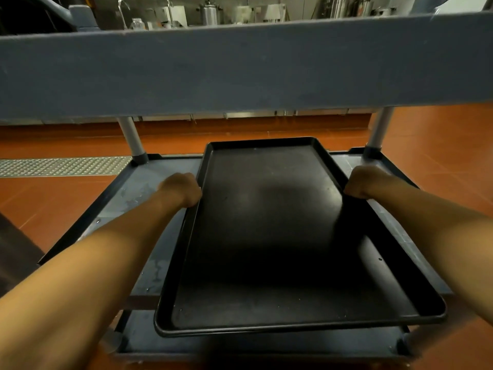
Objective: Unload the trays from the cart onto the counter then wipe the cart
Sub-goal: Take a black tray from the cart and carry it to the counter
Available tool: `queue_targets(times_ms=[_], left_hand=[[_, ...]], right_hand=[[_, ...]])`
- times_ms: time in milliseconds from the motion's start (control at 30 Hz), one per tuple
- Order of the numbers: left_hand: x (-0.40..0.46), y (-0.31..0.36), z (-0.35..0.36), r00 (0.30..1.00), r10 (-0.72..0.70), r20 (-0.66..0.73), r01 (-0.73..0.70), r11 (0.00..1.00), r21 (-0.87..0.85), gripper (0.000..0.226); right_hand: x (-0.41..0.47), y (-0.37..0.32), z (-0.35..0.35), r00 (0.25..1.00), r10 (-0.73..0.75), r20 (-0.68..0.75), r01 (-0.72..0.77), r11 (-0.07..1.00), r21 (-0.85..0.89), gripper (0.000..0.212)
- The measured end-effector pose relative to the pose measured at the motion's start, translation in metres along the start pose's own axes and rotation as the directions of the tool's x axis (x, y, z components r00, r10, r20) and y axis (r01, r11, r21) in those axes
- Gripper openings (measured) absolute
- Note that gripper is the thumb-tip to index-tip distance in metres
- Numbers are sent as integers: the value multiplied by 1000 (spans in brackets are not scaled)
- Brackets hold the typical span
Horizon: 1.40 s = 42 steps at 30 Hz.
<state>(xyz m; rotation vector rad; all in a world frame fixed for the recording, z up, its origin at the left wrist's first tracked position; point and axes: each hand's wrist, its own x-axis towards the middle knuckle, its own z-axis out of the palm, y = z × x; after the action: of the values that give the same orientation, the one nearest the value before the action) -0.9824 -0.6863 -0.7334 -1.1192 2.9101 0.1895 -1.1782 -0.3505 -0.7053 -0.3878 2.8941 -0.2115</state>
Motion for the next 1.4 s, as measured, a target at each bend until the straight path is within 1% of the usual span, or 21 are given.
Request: queue_targets(times_ms=[67,167,333,433,567,600,667,700,767,867,933,1000,1033,1067,1100,1167,1233,1267,1300,1333,1400], left_hand=[[2,-1,0,1000,8,14,-7,1000,-20,22],[4,-2,1,1000,4,26,-2,997,-73,22],[5,-7,7,999,-8,36,13,988,-156,25],[4,-6,5,1000,-5,19,8,985,-171,25],[2,-5,4,1000,-12,-24,8,988,-152,27],[0,-5,4,1000,-18,-21,14,986,-166,28],[-7,-4,2,999,-44,-11,39,964,-262,29],[-12,-5,1,998,-65,-2,61,939,-338,28],[-23,-8,-2,993,-120,22,114,856,-504,25],[-43,-11,-14,990,-120,77,140,702,-698,21],[-62,-13,-32,988,-111,105,150,575,-804,19],[-81,-18,-51,984,-73,161,177,396,-901,18],[-89,-19,-60,981,-43,190,193,323,-927,16],[-95,-21,-67,979,-23,202,200,281,-939,11],[-100,-24,-73,978,-28,209,209,268,-941,11],[-112,-28,-82,964,-67,258,266,237,-934,16],[-128,-33,-92,933,-53,356,359,159,-919,19],[-136,-36,-95,920,-45,390,392,127,-911,20],[-144,-40,-100,907,-34,420,421,107,-901,20],[-152,-42,-102,900,-34,434,435,95,-896,22],[-167,-42,-107,903,-52,427,430,83,-899,28]], right_hand=[[1,-1,-3,1000,-8,9,9,999,-34,12],[3,0,-6,1000,-13,7,13,999,-43,25],[2,5,1,1000,-19,-12,18,998,-66,22],[-2,5,-2,999,-26,-19,25,999,-45,17],[-1,6,0,1000,18,-19,-18,1000,2,15],[-1,8,2,999,26,-28,-25,999,27,16],[-4,9,4,997,34,-66,-27,994,102,18],[-6,12,4,996,42,-81,-29,987,158,17],[-10,18,2,994,56,-99,-29,966,256,17],[-18,28,-2,997,62,-48,-35,902,429,13],[-28,30,-5,997,72,-1,-58,812,580,8],[-44,31,-11,995,79,65,-102,713,694,6],[-52,31,-15,992,75,102,-126,662,739,7],[-60,33,-19,988,70,138,-151,614,775,8],[-69,35,-23,984,63,166,-172,569,804,8],[-89,37,-33,985,34,170,-163,510,844,7],[-106,40,-42,978,-29,208,-176,428,887,11],[-115,41,-46,962,-64,266,-224,368,902,11],[-126,42,-51,939,-91,332,-285,337,897,11],[-133,44,-52,917,-110,384,-334,319,887,12],[-151,47,-57,894,-96,439,-399,276,874,22]])
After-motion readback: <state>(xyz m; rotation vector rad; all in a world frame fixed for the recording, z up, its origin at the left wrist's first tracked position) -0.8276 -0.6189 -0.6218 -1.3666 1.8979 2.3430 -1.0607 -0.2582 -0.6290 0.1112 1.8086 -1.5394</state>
